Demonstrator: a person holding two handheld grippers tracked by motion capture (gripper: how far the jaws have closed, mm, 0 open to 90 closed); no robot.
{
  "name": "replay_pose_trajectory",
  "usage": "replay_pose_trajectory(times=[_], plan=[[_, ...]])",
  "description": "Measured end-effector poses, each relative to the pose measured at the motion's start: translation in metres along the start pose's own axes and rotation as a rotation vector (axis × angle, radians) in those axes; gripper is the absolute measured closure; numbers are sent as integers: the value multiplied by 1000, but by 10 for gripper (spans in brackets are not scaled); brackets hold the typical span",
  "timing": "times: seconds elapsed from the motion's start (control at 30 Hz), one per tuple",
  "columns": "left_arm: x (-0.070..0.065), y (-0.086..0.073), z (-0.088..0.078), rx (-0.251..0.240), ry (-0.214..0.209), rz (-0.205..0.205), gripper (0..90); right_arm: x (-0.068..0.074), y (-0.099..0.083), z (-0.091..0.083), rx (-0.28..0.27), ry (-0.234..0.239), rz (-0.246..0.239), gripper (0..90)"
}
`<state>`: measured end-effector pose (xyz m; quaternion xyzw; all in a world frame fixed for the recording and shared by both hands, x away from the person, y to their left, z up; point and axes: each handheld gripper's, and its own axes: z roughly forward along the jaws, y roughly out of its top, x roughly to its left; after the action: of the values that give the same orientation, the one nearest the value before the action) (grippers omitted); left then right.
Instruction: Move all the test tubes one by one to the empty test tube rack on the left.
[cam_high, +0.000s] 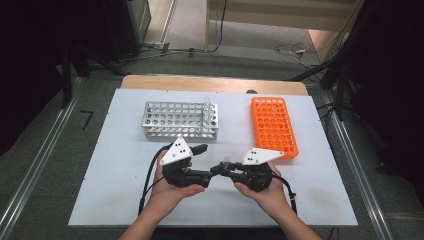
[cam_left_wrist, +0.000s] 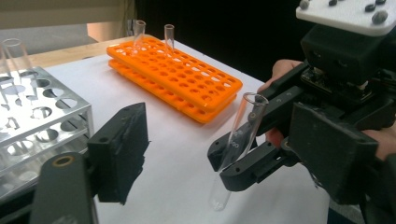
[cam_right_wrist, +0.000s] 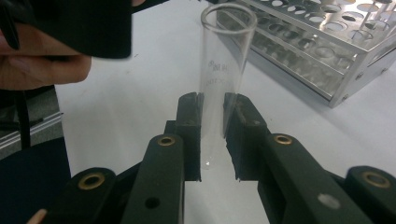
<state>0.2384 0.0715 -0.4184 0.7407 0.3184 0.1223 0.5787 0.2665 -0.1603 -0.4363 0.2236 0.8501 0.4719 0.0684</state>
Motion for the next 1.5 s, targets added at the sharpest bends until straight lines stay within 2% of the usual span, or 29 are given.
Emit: replay_pose_trajectory(times=[0.07, 0.37, 0.43, 0.7, 0.93, 1.37, 1.4, 1.5], plan=[[-3, 0, 2, 3, -7, 17, 290, 1, 0, 1, 1, 5, -3, 741], [-8, 1, 7, 8, -47, 46, 519, 6, 4, 3, 1, 27, -12, 742], [-11, 1, 9, 9, -59, 56, 557, 9, 4, 3, 4, 33, -17, 742], [-14, 0, 12, 20, -54, 79, 673, 12, 7, 3, 5, 55, -25, 742], [-13, 0, 11, 15, -49, 87, 735, 13, 6, 4, 11, 58, -23, 742], [-12, 0, 10, -2, -38, 88, 759, 11, 6, 4, 1, 66, -15, 730], [-12, 0, 10, -5, -34, 86, 759, 11, 6, 3, 0, 66, -16, 704], [-10, 1, 9, -15, -29, 75, 759, 12, 5, 3, -7, 66, -22, 542]])
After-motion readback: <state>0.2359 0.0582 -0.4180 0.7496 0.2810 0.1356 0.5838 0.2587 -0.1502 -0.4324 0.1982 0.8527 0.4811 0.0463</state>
